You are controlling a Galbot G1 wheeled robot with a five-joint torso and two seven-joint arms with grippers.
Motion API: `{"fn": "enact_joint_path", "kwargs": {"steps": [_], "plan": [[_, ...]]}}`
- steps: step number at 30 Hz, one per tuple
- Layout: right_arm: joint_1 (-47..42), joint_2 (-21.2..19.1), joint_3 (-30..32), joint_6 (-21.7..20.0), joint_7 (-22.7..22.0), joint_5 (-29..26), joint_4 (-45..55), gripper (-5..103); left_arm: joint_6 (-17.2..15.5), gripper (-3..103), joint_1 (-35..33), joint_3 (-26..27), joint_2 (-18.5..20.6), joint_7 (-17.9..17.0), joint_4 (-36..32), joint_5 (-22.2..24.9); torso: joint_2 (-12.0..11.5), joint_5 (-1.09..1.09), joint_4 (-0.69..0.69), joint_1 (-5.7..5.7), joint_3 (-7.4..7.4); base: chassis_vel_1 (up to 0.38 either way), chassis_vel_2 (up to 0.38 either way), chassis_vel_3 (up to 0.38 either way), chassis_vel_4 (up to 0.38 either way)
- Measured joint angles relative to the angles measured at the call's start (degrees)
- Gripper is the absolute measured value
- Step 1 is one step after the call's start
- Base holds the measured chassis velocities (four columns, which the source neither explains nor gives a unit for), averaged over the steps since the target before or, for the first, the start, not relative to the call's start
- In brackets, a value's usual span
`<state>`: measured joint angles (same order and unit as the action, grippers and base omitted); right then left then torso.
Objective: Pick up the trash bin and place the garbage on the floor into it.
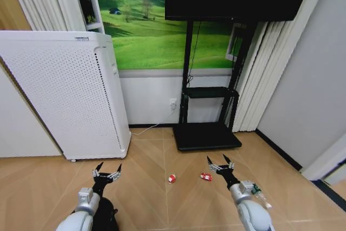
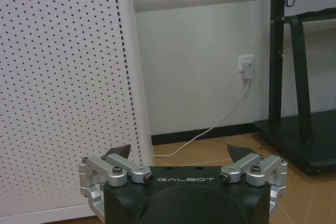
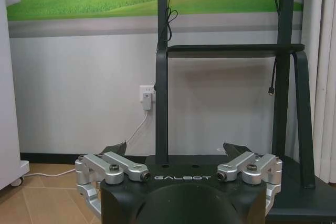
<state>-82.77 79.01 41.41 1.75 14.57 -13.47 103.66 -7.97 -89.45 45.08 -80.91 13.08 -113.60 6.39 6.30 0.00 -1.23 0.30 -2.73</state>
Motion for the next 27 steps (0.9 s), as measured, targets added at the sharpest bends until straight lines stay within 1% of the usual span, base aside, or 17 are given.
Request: {"fn": "enact_joint_path", "kwargs": {"steps": [4,5,8,10,12,14,15,16,17,18,19,20,22,23,24,26,27], "plan": [[0.0,0.08,0.0,0.0,-0.08,0.07,-0.06,100,0.51,100,0.01,-0.01,0.05,0.0,0.21,0.19,-0.34,0.0,0.0,-0.07,0.28,0.0,0.0,0.0,0.0],[0.02,0.1,0.0,-0.06,-0.16,0.09,-0.09,100,1.61,100,0.08,-0.11,0.07,-0.33,0.54,0.54,-0.48,0.0,0.0,-0.1,0.38,0.0,0.0,0.0,0.0],[0.04,0.14,0.0,-0.21,-0.37,0.18,-0.17,100,2.82,100,0.2,-0.13,-0.1,-1.33,0.95,0.68,-0.62,0.0,0.0,-0.12,0.47,0.0,0.0,0.0,0.0],[0.04,0.14,0.01,-0.25,-0.45,0.19,-0.17,100,2.74,100,0.11,-0.09,-0.14,-1.54,0.91,0.59,-0.63,0.0,0.0,-0.13,0.48,0.0,0.0,0.0,0.0],[-0.05,0.14,0.08,-0.59,-0.75,0.18,-0.17,100,1.61,100,-0.93,0.1,-0.37,-2.77,-0.46,0.49,-0.63,-0.01,-0.01,-0.13,0.48,0.0,0.0,0.0,0.0],[-0.15,0.11,0.33,-0.88,-1.05,0.15,-0.15,100,-0.69,100,-3.22,0.7,-0.53,-4.16,-3.28,0.72,-0.6,0.01,-0.01,-0.13,0.45,0.0,0.0,0.0,0.0],[-0.15,0.11,0.33,-0.88,-1.05,0.15,-0.15,100,-0.69,100,-3.22,0.7,-0.53,-4.16,-3.28,0.72,-0.6,0.01,-0.01,-0.13,0.45,0.0,0.0,0.0,0.0],[-0.27,0.06,0.52,-1.03,-1.21,-0.03,-0.12,100,-2.73,100,-5.59,1.57,-0.62,-5.51,-5.66,1.36,-0.56,0.0,0.0,-0.13,0.41,0.0,0.0,0.0,0.0],[-0.27,0.06,0.52,-1.03,-1.21,-0.03,-0.12,100,-2.73,100,-5.59,1.57,-0.62,-5.51,-5.66,1.36,-0.56,0.0,0.0,-0.13,0.41,0.0,0.0,0.0,0.0],[-0.46,0.01,0.67,-1.08,-1.35,-0.3,-0.12,100,-3.78,100,-7.81,2.34,-0.57,-6.38,-7.61,2.44,-0.51,0.0,0.01,-0.13,0.38,0.0,0.0,0.0,0.0],[-0.46,0.01,0.67,-1.08,-1.35,-0.3,-0.12,100,-3.78,100,-7.81,2.34,-0.57,-6.38,-7.61,2.44,-0.51,0.0,0.01,-0.13,0.38,0.0,0.0,0.0,0.0],[-0.79,0.0,1.0,-1.07,-1.43,-0.39,-0.07,100,-5.28,100,-9.5,3.08,-0.19,-7.27,-9.24,3.29,-0.48,0.0,0.04,-0.12,0.34,0.0,0.0,0.0,0.0],[-1.92,0.36,2.38,-0.71,-1.6,-0.5,0.15,100,-7.21,100,-11.57,4.51,2.11,-8.43,-11.47,6.75,-0.41,0.01,0.0,-0.11,0.29,0.0,0.0,0.0,0.0],[-2.28,0.55,2.92,-0.59,-1.8,-0.56,0.26,100,-7.53,100,-12.41,5.59,3.06,-8.58,-12.03,8.01,-0.38,-0.01,-0.07,-0.1,0.27,0.0,0.0,0.0,0.0],[-2.28,0.55,2.92,-0.59,-1.8,-0.56,0.26,100,-7.53,100,-12.41,5.59,3.06,-8.58,-12.03,8.01,-0.38,-0.01,-0.07,-0.1,0.27,0.0,0.0,0.0,0.0],[-2.45,0.75,3.18,-0.58,-2.09,-0.73,0.31,100,-7.54,100,-15.6,9.81,4.95,-7.62,-12.31,11.31,-0.32,0.0,-0.01,-0.08,0.22,0.0,0.0,0.0,0.0],[-2.45,0.75,3.18,-0.58,-2.09,-0.73,0.31,100,-7.54,100,-15.6,9.81,4.95,-7.62,-12.31,11.31,-0.32,0.0,-0.01,-0.08,0.22,0.0,0.0,0.0,0.0]]}}
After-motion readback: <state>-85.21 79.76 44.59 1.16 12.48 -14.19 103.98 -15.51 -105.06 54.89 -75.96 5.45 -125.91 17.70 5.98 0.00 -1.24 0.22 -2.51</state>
